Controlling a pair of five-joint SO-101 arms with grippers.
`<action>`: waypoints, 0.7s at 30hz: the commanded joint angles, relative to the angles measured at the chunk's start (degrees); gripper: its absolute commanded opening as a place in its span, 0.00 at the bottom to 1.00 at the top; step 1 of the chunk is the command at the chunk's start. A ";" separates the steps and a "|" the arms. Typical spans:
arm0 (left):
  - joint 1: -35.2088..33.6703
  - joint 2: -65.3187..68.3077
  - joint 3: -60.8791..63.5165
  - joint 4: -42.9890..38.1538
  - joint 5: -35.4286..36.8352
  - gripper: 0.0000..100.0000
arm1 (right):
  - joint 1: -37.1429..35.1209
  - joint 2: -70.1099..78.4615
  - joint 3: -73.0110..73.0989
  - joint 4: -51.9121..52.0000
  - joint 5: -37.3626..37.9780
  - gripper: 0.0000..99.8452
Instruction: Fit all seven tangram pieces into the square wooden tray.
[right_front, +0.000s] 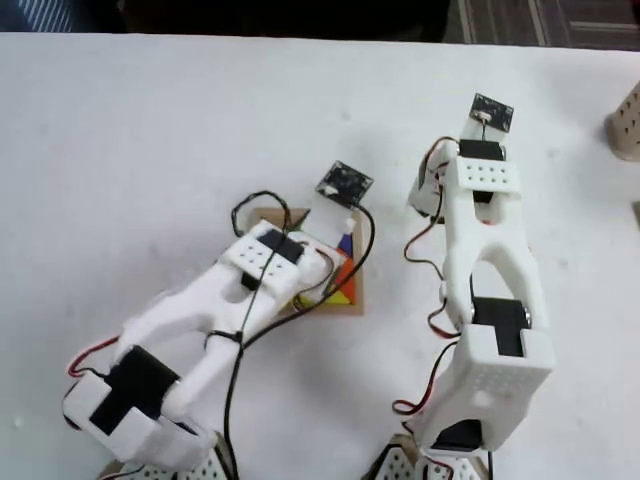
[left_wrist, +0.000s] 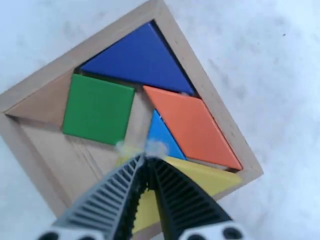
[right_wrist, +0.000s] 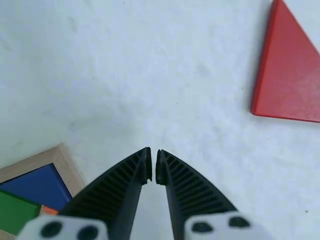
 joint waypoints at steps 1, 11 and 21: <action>0.92 -0.92 -0.44 2.81 -0.44 0.02 | -0.57 -0.92 -2.64 0.57 1.23 0.02; 2.07 -1.01 -3.34 -2.29 3.16 0.02 | -0.66 -0.92 -2.73 0.57 1.23 0.02; 4.79 -0.84 -6.95 1.23 4.40 0.02 | -1.80 -0.92 -2.73 0.57 2.55 0.02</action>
